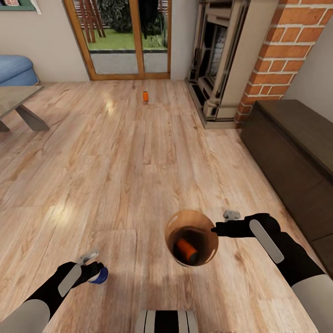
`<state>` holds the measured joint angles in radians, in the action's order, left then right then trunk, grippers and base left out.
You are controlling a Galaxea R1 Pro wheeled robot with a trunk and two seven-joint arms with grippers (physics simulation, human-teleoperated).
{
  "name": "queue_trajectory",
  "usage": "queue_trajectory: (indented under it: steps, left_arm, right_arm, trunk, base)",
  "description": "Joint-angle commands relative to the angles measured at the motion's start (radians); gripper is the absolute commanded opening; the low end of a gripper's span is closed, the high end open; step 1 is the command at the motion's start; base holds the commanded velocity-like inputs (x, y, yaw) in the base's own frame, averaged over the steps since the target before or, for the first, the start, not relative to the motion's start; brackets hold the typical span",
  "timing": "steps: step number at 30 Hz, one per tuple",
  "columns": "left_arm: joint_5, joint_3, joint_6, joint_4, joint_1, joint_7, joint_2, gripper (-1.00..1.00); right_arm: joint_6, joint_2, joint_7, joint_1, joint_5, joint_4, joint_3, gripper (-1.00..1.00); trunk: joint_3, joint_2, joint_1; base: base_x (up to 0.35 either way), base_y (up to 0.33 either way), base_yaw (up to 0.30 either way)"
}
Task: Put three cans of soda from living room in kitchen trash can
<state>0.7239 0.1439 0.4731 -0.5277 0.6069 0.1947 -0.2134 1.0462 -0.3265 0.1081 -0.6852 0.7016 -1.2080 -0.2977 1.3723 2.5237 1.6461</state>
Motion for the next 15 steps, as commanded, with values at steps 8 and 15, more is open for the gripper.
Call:
queue_trajectory:
  steps: [8, 15]
  left_arm:
    - [0.0, 0.0, 0.0, -0.004, 0.001, -0.001, 0.006, 1.0]
    - [-0.001, 0.003, -0.024, -0.007, 0.0, 0.0, 0.008, 1.0]
  right_arm:
    - [0.001, 0.0, 0.005, 0.0, 0.045, -0.001, 0.0, -1.0]
    - [0.001, 0.0, 0.005, 0.0, 0.045, -0.001, 0.0, -1.0]
  trunk:
    - [0.015, 0.001, 0.002]
    - [0.015, 0.001, 0.002]
  base:
    - [0.0, 0.0, 0.0]
    - [0.0, 0.0, 0.0]
